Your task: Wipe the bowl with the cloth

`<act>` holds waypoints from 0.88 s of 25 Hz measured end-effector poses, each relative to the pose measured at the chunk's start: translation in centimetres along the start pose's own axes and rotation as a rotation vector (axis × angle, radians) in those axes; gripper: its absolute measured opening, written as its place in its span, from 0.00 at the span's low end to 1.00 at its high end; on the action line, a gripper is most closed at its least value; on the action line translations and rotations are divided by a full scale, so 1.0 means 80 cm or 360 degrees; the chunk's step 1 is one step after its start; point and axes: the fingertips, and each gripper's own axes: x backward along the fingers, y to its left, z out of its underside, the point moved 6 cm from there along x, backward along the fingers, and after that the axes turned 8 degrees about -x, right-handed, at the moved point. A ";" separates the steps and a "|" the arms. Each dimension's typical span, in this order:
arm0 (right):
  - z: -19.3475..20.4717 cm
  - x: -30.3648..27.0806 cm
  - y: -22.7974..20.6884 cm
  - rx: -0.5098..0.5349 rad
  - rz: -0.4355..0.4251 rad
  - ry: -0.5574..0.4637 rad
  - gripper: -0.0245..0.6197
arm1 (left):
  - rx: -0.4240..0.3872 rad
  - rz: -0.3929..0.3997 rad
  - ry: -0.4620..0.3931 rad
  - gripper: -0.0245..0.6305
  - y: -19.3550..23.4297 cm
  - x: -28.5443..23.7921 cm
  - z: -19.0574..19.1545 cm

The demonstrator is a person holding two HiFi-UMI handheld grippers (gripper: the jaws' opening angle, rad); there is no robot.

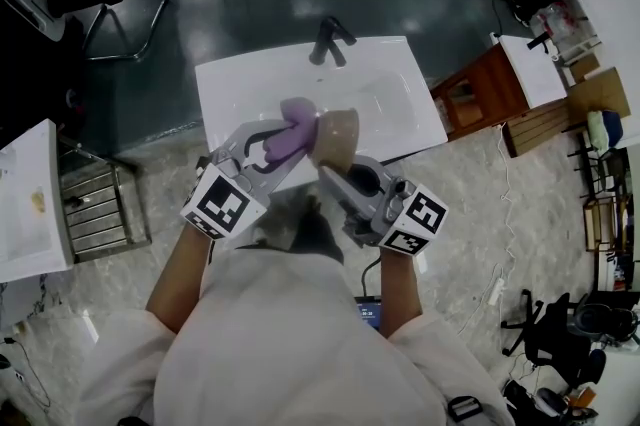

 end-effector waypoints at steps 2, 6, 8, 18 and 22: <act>-0.004 0.002 -0.003 -0.0007 0.0041 -0.0022 0.06 | 0.0007 0.0048 0.0002 0.21 -0.009 0.000 0.003; 0.002 0.002 -0.010 0.0044 0.0130 0.0039 0.06 | 0.0020 0.0088 -0.0037 0.21 -0.021 0.002 -0.002; 0.007 0.001 -0.013 0.0086 0.0167 0.0093 0.06 | 0.0015 0.0081 -0.0054 0.21 -0.020 0.004 -0.009; 0.023 -0.009 -0.004 0.0190 0.0122 0.0287 0.06 | 0.0011 -0.0032 -0.0067 0.21 0.000 0.013 -0.016; 0.025 -0.012 0.005 0.0133 0.0031 0.0270 0.07 | 0.0034 -0.0053 0.0037 0.21 0.004 0.005 0.002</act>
